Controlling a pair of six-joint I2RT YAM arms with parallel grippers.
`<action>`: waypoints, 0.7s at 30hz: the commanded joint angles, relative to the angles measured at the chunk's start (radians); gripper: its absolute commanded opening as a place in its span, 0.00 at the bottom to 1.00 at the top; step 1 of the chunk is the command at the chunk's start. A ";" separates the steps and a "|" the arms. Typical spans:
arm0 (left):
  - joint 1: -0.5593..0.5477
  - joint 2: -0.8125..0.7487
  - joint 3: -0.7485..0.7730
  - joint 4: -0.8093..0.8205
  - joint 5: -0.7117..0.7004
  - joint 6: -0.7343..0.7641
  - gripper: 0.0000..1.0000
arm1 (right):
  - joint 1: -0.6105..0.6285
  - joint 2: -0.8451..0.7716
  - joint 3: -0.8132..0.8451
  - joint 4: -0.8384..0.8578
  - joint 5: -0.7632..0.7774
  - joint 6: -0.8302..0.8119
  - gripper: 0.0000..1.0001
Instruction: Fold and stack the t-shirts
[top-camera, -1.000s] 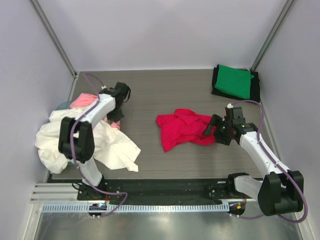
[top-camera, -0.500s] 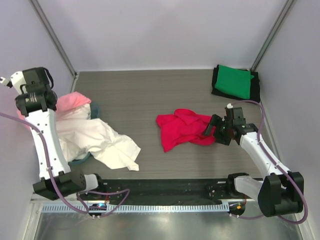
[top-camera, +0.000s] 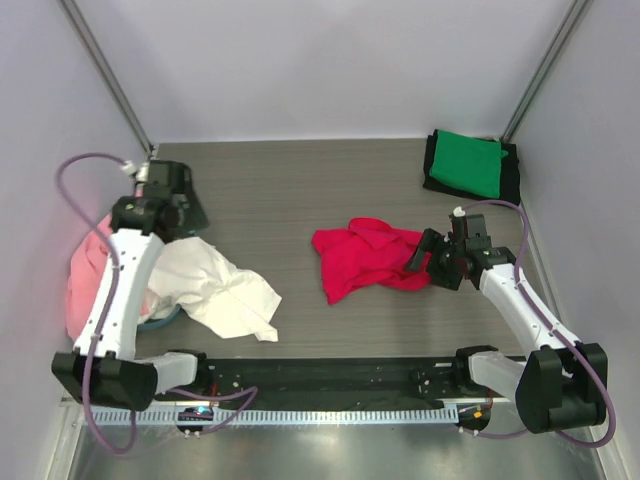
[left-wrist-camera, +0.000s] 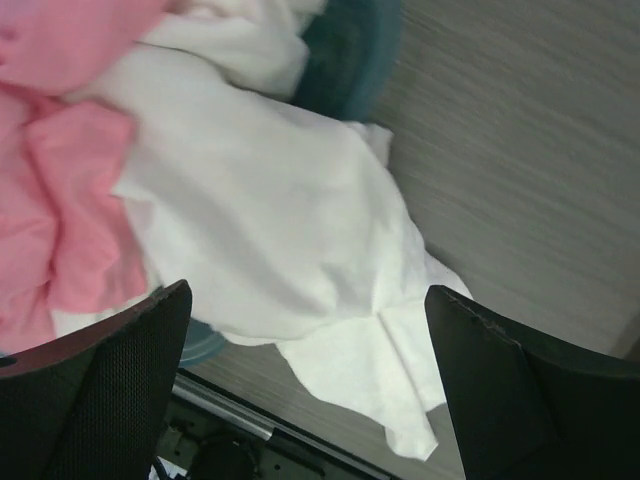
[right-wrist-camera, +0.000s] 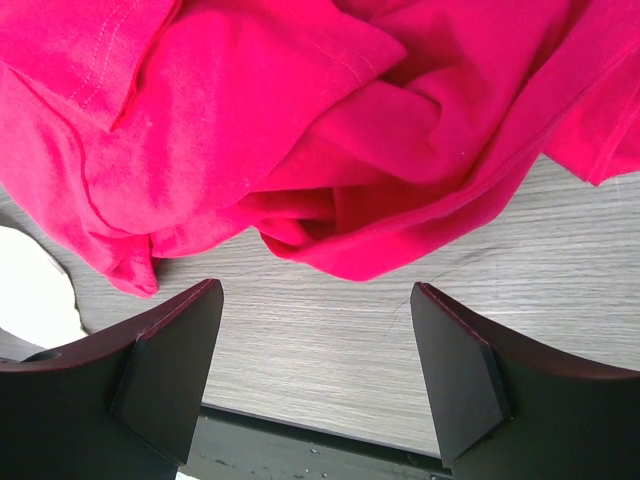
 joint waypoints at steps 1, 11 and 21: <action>-0.202 0.098 -0.040 0.023 0.013 0.028 1.00 | 0.003 0.004 0.000 0.030 0.001 -0.010 0.82; -0.533 0.502 -0.129 0.055 -0.062 0.013 1.00 | 0.003 0.003 0.000 0.027 -0.001 -0.013 0.82; -0.534 0.731 -0.144 0.113 -0.139 -0.026 0.98 | 0.005 0.004 -0.002 0.029 -0.010 -0.020 0.82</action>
